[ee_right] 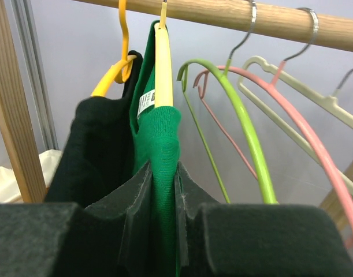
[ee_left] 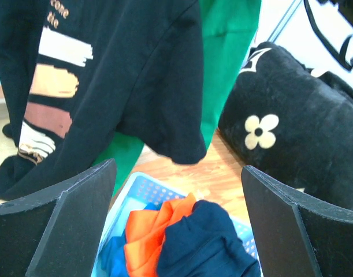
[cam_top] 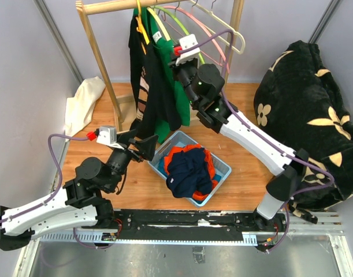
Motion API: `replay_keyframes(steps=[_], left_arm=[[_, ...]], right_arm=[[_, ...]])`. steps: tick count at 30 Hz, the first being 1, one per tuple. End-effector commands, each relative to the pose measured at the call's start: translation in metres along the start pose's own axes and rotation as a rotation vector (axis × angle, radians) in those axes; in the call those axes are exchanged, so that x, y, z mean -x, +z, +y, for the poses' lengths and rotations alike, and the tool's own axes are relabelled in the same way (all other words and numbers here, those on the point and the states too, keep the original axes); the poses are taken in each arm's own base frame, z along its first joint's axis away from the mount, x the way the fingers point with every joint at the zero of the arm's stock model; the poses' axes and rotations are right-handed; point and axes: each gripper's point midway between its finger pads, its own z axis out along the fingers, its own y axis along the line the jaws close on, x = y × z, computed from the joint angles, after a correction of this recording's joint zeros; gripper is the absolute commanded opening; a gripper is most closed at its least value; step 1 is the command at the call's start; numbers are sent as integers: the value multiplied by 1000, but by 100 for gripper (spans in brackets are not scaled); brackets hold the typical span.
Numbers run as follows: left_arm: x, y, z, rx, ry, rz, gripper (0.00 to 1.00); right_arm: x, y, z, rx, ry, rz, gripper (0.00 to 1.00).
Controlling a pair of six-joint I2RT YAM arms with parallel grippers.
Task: Remove the t-shirt from the hanger
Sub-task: Pick up the hanger from the clothesline.
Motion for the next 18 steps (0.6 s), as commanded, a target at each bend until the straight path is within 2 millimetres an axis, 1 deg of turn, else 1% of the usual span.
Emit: replay_keyframes(steps=[1, 2, 10, 16, 17, 18], left_arm=[[43, 7, -20, -33, -41, -92, 93], [46, 9, -24, -41, -35, -97, 93], [61, 39, -68, -106, 21, -105, 93], [74, 60, -103, -170, 90, -112, 91], [77, 65, -109, -173, 107, -112, 91], [87, 70, -115, -174, 121, -124, 91]], right_arm=[[77, -33, -48, -83, 49, -198, 1], [76, -39, -51, -87, 45, -193, 1], [80, -98, -77, -90, 52, -194, 1], [86, -143, -85, -25, 26, -225, 1], [86, -151, -85, -4, 23, -229, 1], [88, -163, -86, 13, 24, -243, 1]])
